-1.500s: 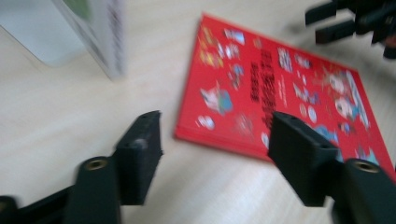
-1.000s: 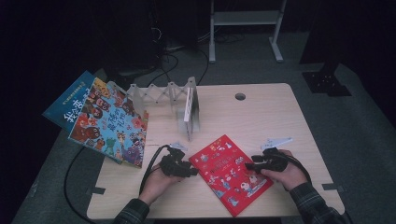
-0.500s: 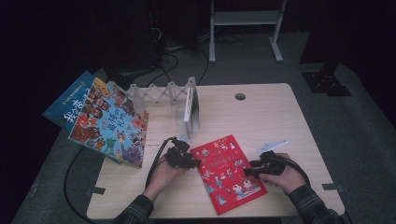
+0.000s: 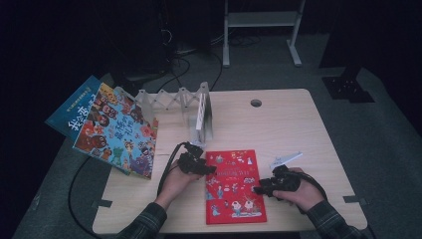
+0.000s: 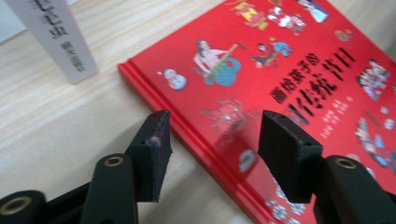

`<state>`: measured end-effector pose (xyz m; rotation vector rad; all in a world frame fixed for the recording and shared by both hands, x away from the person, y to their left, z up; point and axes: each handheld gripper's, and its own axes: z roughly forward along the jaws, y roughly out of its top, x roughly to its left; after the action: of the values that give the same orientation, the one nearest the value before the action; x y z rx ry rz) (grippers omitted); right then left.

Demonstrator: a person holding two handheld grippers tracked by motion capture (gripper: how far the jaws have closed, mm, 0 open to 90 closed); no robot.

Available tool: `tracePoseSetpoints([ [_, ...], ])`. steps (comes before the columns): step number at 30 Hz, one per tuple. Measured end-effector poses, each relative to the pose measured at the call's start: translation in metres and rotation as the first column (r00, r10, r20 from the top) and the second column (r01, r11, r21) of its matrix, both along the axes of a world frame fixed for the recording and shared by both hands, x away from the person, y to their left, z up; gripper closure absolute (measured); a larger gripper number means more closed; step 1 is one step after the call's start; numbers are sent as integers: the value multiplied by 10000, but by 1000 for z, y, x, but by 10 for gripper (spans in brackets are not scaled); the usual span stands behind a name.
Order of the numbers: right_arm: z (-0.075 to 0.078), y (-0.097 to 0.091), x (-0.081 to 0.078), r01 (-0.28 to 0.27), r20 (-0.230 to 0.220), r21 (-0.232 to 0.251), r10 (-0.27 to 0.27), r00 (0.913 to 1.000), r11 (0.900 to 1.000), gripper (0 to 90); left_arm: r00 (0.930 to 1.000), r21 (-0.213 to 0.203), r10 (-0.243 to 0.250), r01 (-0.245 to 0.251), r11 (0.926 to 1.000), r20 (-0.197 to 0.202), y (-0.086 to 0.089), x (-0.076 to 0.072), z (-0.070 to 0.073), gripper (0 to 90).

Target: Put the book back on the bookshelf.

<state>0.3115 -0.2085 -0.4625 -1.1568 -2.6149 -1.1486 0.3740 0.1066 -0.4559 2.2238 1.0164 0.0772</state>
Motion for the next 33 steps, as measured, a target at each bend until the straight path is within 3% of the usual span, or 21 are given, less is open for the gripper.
tracePoseSetpoints([
  [3, 0, -3, 5, 423, -177, 78, -422, 9990, 9991, 579, 9999, -100, -158, 158, 9998, -69, 0, -7, 1, 414],
  [6, 2, -8, 10, 989, -444, 447, -969, 9943, 9941, 600, 9995, -118, -291, 290, 9995, -83, 3, -14, 4, 400],
  [12, 5, -13, 23, 1957, -1091, 818, -1864, 9764, 9772, 647, 9978, 59, -608, 609, 9981, -281, 3, -25, 2, 382],
  [19, 3, -5, 34, 2053, -1517, 619, -1942, 9692, 9767, 679, 9967, 454, -751, 765, 9960, -315, 2, -24, -2, 378],
  [28, 1, -2, 49, 2451, -2184, 558, -2277, 9489, 9679, 731, 9968, 402, -746, 757, 9963, -284, 2, -24, -2, 381],
  [33, 1, -5, 51, 2541, -2345, 361, -2390, 9423, 9665, 748, 9968, 407, -750, 761, 9963, -276, 3, -24, -2, 382],
])
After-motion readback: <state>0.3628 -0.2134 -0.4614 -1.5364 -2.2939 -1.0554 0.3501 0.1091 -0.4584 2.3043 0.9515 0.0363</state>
